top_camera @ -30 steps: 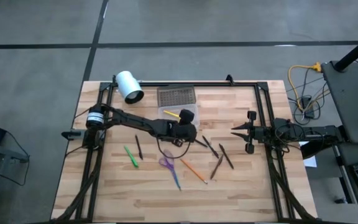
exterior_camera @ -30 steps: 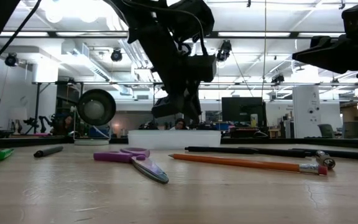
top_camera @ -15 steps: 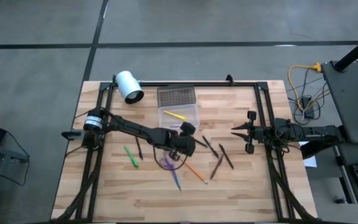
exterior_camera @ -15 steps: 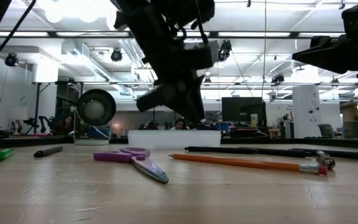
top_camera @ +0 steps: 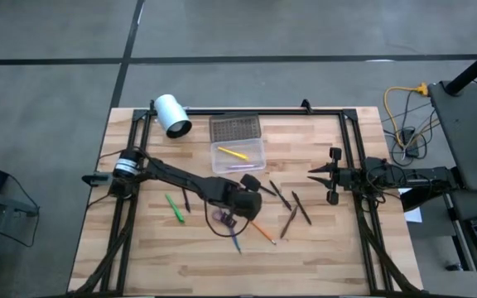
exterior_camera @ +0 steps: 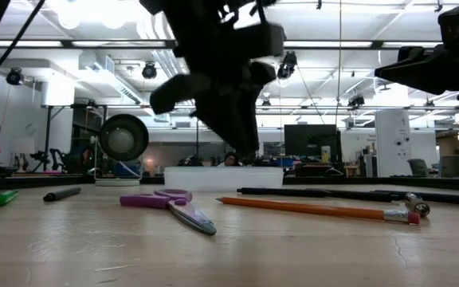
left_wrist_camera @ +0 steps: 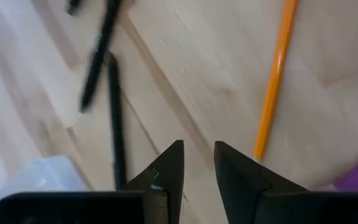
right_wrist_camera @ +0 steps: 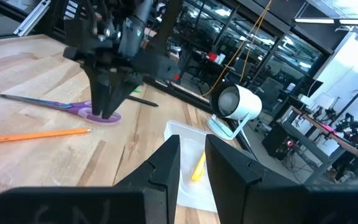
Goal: Pick & place school supplies into a supply box
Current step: Put the violet scissors into the supply box
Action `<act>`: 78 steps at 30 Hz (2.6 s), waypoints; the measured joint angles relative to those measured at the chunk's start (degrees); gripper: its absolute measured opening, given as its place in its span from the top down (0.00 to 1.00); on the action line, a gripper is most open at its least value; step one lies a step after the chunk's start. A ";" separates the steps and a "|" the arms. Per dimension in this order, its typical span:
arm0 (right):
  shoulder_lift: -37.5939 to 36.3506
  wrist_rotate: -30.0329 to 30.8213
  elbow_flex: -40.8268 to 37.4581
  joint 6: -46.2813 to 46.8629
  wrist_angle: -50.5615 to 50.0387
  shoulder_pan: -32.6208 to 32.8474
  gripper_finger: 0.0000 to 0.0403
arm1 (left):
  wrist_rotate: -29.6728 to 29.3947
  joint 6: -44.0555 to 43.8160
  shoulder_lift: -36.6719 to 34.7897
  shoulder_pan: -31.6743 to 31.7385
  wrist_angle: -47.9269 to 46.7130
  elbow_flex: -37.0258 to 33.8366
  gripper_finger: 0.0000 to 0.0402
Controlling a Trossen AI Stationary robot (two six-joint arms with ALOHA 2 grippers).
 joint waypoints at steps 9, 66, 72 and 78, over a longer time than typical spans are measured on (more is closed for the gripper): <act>0.06 0.07 -0.04 -0.02 0.02 -0.02 0.83 | 2.09 -0.97 6.57 -1.79 -7.57 11.09 0.82; 0.10 -0.01 -0.02 -0.02 0.01 -0.02 0.83 | 12.14 0.11 13.69 0.02 -15.94 13.69 0.87; 0.10 -0.01 -0.02 -0.01 0.01 -0.02 0.83 | 13.15 0.09 13.71 0.02 -15.62 13.63 0.97; 0.10 -0.01 -0.02 0.00 0.01 -0.02 0.83 | 13.62 0.11 13.74 -0.07 -14.97 13.63 0.98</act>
